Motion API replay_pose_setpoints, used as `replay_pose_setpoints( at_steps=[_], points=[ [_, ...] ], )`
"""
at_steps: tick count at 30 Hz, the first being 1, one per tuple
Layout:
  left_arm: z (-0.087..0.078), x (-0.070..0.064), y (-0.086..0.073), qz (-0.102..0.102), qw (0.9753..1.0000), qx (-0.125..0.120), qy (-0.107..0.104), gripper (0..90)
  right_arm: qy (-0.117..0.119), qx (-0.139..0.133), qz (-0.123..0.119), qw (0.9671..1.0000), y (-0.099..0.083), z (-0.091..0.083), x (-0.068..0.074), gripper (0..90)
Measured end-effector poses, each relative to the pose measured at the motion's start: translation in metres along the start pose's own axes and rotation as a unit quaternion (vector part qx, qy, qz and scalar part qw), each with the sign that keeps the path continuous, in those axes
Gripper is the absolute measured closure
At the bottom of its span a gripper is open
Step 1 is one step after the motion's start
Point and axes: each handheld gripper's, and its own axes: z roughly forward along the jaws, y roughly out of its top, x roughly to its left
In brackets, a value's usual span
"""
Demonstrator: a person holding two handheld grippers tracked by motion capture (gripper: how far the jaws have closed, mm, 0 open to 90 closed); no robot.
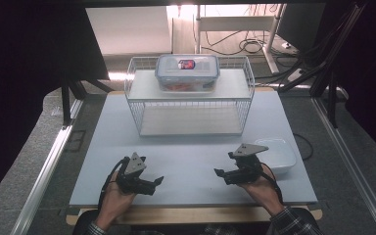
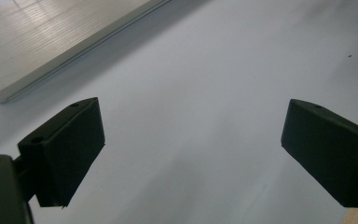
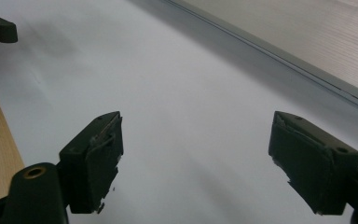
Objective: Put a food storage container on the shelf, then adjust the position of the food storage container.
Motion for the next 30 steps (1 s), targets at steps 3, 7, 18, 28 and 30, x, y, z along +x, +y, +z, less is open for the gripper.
replay_pose_setpoints(
  at_steps=[3,7,18,28,30],
  points=[
    [-0.001,0.0,0.001,-0.005,1.0,0.001,-0.001,7.0,-0.005,0.009,0.026,0.9996,0.001,-0.002,-0.002,24.1],
    [-0.002,0.001,0.001,-0.008,0.9999,-0.002,-0.006,7.4,-0.015,0.009,0.032,0.9993,0.003,-0.008,-0.006,32.4],
    [0.0,0.0,0.001,-0.01,0.9997,0.021,-0.012,8.8,-0.083,0.011,0.004,0.9965,0.001,-0.042,-0.035,84.8],
    [0.002,-0.001,0.001,0.001,0.9995,0.031,-0.007,8.7,-0.186,-0.001,0.06,0.9807,-0.013,-0.085,-0.087,89.4],
    [0.003,-0.001,0.001,0.0,0.9995,0.031,-0.006,8.7,-0.212,-0.008,0.079,0.9741,-0.019,-0.097,-0.1,89.4]
  ],
)
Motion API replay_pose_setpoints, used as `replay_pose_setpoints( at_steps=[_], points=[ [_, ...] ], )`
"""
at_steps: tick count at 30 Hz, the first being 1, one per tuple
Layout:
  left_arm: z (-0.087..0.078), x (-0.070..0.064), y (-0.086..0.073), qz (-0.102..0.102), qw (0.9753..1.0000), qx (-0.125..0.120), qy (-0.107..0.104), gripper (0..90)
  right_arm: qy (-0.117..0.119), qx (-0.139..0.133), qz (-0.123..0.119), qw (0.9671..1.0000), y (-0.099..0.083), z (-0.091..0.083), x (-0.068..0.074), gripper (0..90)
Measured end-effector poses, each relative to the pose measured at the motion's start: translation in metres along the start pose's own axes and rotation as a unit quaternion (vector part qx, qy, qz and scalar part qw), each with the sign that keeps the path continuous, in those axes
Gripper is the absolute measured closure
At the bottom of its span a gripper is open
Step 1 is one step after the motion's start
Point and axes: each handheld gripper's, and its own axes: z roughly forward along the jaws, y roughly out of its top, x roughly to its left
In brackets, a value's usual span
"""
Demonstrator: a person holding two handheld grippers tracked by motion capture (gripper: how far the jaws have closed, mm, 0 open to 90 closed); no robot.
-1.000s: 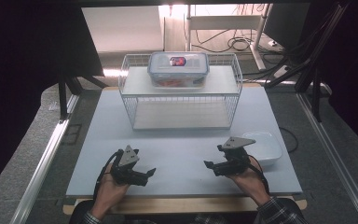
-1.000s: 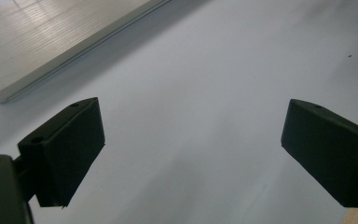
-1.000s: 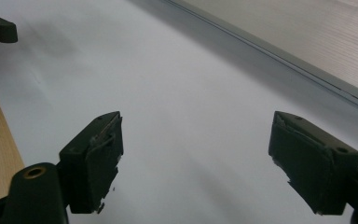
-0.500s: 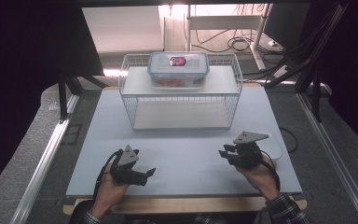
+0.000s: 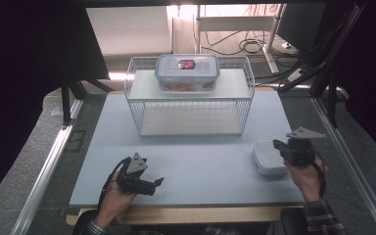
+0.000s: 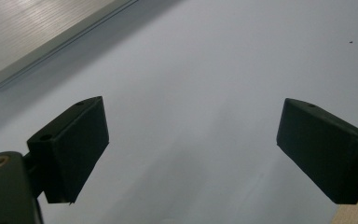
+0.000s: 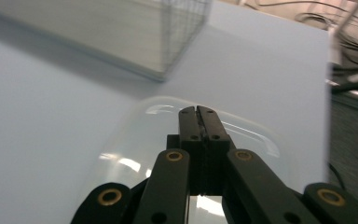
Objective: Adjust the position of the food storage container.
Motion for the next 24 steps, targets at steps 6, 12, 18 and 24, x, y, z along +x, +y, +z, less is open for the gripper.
replay_pose_setpoints(
  at_steps=[6,12,18,24],
  points=[
    [0.001,0.0,0.0,-0.001,1.0,0.006,0.0,8.8,-0.037,0.005,0.046,0.9983,-0.013,-0.005,-0.034,89.3],
    [0.002,0.001,-0.001,-0.003,1.0,0.008,0.001,8.8,-0.051,0.036,0.061,0.9962,-0.025,0.005,-0.048,89.2],
    [0.002,0.001,-0.001,-0.003,0.9999,0.012,0.003,8.8,-0.04,0.057,0.076,0.9947,-0.031,0.011,-0.054,89.2],
    [0.002,0.002,-0.001,-0.004,0.9999,0.012,0.005,8.9,-0.023,0.07,0.08,0.9941,-0.032,0.015,-0.051,89.3]
  ],
)
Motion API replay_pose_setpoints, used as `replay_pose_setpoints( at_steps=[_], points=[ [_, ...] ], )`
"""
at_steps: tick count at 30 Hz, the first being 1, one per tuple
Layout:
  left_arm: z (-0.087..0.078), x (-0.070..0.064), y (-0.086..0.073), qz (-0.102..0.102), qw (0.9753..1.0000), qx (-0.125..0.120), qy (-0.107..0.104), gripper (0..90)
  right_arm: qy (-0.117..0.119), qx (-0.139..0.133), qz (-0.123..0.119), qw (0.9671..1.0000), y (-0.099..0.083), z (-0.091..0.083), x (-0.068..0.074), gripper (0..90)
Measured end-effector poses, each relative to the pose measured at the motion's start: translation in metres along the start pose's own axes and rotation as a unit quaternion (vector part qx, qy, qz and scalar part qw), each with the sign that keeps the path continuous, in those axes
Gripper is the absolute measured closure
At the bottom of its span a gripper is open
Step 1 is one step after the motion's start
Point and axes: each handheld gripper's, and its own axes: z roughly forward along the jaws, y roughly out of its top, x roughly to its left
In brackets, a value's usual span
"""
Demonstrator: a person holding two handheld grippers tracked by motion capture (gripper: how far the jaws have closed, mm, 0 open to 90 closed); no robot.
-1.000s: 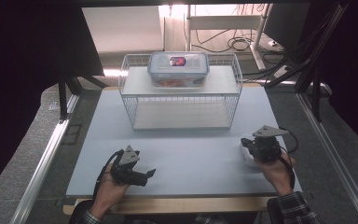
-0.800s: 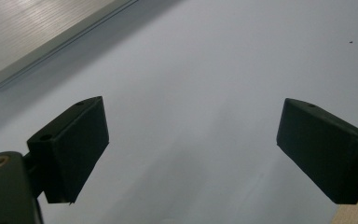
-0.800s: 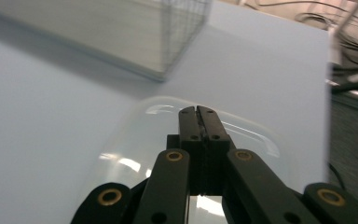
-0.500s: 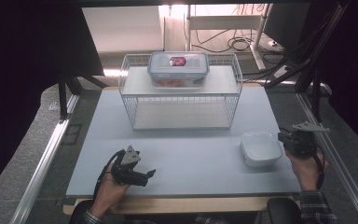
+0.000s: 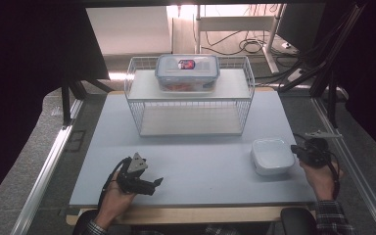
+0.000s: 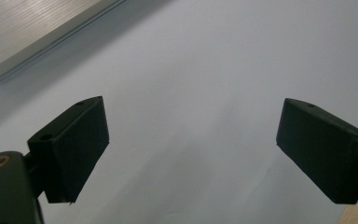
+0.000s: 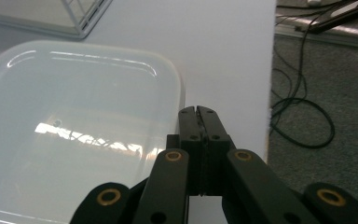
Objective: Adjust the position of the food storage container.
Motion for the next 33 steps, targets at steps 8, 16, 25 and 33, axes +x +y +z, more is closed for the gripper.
replay_pose_setpoints(
  at_steps=[8,16,25,33],
  points=[
    [0.001,-0.001,0.0,0.002,1.0,0.002,0.001,8.9,0.038,0.009,-0.016,0.9991,0.003,0.004,0.019,89.2],
    [0.001,-0.001,0.0,0.005,1.0,0.005,0.001,8.9,0.085,0.018,-0.04,0.9954,0.006,0.008,0.048,89.2],
    [0.002,-0.002,0.0,0.005,1.0,0.007,0.001,8.8,0.127,0.028,-0.068,0.9892,0.009,0.012,0.083,89.0],
    [0.003,-0.002,0.0,0.006,0.9999,0.01,0.0,8.8,0.153,0.03,-0.106,0.982,0.01,0.016,0.111,89.0]
  ],
)
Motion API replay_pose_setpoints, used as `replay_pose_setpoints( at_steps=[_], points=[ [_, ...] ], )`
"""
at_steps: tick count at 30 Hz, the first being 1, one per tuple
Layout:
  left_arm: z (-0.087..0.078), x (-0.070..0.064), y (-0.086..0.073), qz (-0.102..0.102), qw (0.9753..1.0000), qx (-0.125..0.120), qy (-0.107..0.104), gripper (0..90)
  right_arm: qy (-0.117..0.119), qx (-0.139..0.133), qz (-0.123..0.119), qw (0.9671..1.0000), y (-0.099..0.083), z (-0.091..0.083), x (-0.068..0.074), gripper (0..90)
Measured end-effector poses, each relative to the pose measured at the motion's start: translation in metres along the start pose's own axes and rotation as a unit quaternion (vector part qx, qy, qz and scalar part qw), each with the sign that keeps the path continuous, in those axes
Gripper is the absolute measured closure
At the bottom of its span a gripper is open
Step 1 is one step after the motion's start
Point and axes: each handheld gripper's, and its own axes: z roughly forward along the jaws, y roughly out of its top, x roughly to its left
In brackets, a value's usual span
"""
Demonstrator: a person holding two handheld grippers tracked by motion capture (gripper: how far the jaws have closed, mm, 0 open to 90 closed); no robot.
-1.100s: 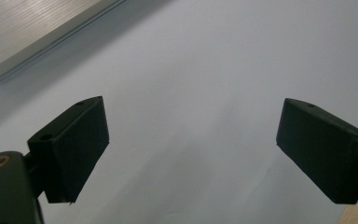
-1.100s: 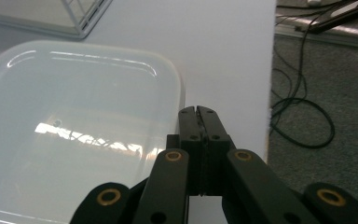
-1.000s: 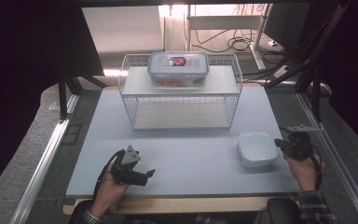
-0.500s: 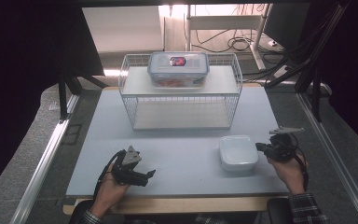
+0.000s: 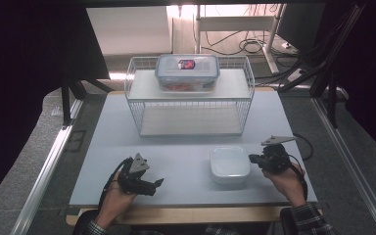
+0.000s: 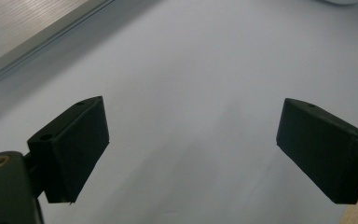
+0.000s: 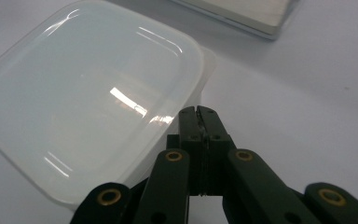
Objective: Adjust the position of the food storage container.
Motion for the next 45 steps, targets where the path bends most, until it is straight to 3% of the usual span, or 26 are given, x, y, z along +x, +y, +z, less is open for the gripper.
replay_pose_setpoints(
  at_steps=[7,15,29,33,36,38,45],
  points=[
    [0.001,0.0,0.0,0.0,1.0,0.003,0.001,8.9,0.03,0.003,-0.007,0.9995,0.003,0.005,0.017,88.8],
    [0.002,0.0,0.0,-0.002,1.0,0.006,0.0,8.8,0.06,-0.013,-0.011,0.9981,0.008,0.017,0.038,88.7],
    [0.003,0.001,-0.001,-0.009,0.9999,0.007,-0.002,8.3,0.094,-0.029,-0.03,0.9947,0.019,0.035,0.071,88.9],
    [0.004,0.002,-0.002,-0.011,0.9999,0.005,-0.003,7.8,0.089,-0.034,-0.048,0.9943,0.02,0.037,0.078,88.1],
    [0.003,0.002,-0.002,-0.011,0.9999,0.001,-0.005,7.7,0.073,-0.043,-0.053,0.9949,0.02,0.034,0.078,83.0],
    [0.003,0.003,-0.003,-0.009,0.9999,-0.001,-0.007,7.5,0.048,-0.057,-0.056,0.9956,0.019,0.029,0.077,76.3],
    [0.005,0.005,-0.005,-0.006,0.9997,-0.018,-0.015,4.3,0.042,-0.072,-0.045,0.9955,0.014,0.022,0.066,45.9]
  ],
)
